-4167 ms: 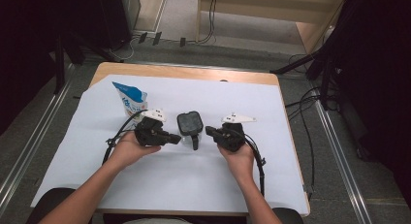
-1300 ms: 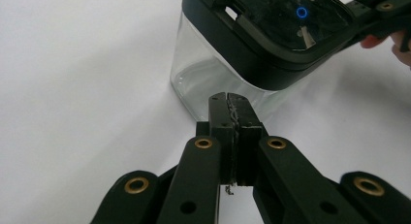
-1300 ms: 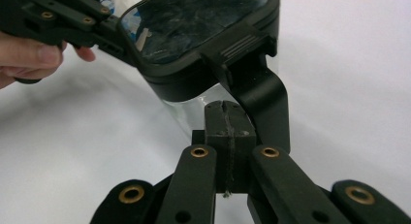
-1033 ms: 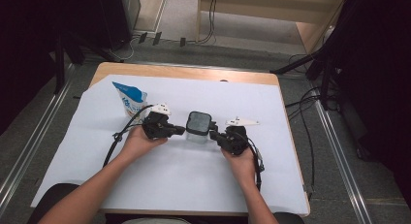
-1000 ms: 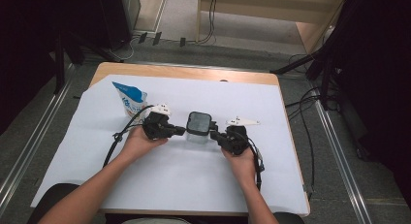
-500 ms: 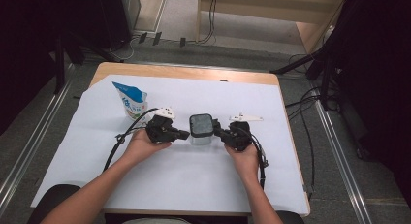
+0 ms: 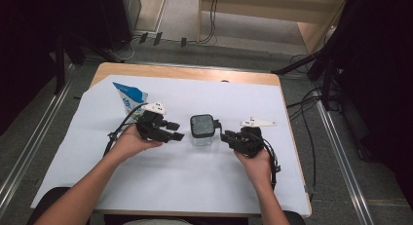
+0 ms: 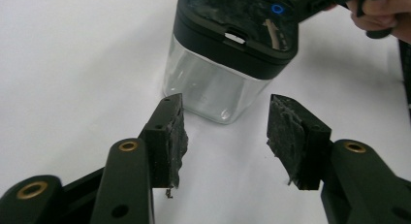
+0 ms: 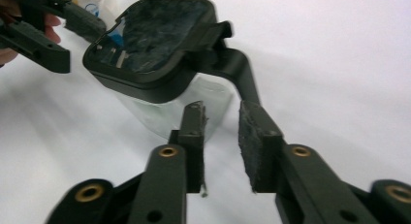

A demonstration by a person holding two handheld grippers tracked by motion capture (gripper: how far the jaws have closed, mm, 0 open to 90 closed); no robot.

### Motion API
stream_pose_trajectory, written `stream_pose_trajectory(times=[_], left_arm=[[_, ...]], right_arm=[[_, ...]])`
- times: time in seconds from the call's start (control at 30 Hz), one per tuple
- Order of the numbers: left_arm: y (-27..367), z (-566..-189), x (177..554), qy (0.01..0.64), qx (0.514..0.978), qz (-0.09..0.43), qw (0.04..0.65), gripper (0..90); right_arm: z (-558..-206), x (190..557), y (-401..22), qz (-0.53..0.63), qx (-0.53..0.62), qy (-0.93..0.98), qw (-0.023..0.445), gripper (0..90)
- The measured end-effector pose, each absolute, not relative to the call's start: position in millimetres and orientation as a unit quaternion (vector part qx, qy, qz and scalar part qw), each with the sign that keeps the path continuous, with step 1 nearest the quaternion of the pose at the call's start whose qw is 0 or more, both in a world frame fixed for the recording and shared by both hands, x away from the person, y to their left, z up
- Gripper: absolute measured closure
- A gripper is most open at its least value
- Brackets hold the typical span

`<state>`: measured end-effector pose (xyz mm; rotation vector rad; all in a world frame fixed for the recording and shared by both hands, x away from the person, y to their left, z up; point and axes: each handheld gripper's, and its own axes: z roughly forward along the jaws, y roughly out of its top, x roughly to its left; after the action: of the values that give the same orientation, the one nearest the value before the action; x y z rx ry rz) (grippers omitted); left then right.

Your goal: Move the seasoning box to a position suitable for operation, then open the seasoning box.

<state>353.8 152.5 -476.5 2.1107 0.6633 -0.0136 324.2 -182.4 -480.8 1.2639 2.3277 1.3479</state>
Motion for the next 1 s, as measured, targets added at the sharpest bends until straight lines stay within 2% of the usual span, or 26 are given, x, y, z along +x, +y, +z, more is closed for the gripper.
stream_pose_trajectory(times=[0.07,0.13,0.17,0.23,0.3,0.33,0.37,0.4,0.77,1.0], left_arm=[[154.2,-472.9,353.4,0.258,0.851,0.008,0.457,47.2],[152.8,-470.0,355.5,0.257,0.85,0.009,0.46,40.3],[151.1,-468.7,356.4,0.252,0.853,0.01,0.457,40.3],[147.3,-466.6,357.9,0.24,0.864,-0.002,0.442,34.2],[145.3,-465.6,358.9,0.232,0.864,-0.021,0.447,26.7],[144.5,-465.8,359.4,0.232,0.863,-0.021,0.448,23.8],[143.1,-466.7,359.9,0.233,0.866,-0.017,0.443,16.2],[143.1,-466.7,359.9,0.233,0.866,-0.017,0.443,14.3],[129.6,-455.6,375.6,0.225,0.873,0.002,0.432,12.6],[123.3,-464.2,378.2,0.22,0.871,-0.003,0.438,11.2]], right_arm=[[-480.0,324.4,-187.6,0.452,0.428,0.777,0.088,85.6],[-480.3,326.8,-190.1,0.45,0.436,0.775,0.08,90.0],[-480.3,326.8,-190.1,0.45,0.436,0.775,0.08,90.0],[-480.6,329.9,-188.6,0.445,0.439,0.776,0.077,90.0],[-481.1,332.4,-187.4,0.446,0.437,0.776,0.085,90.0],[-481.4,333.6,-187.3,0.446,0.438,0.776,0.082,90.0],[-481.0,335.7,-187.2,0.442,0.44,0.777,0.082,90.0],[-481.0,335.7,-187.2,0.442,0.44,0.777,0.082,90.0],[-481.8,351.1,-184.9,0.442,0.443,0.776,0.079,90.0],[-485.3,354.4,-183.8,0.437,0.445,0.778,0.072,90.0]])
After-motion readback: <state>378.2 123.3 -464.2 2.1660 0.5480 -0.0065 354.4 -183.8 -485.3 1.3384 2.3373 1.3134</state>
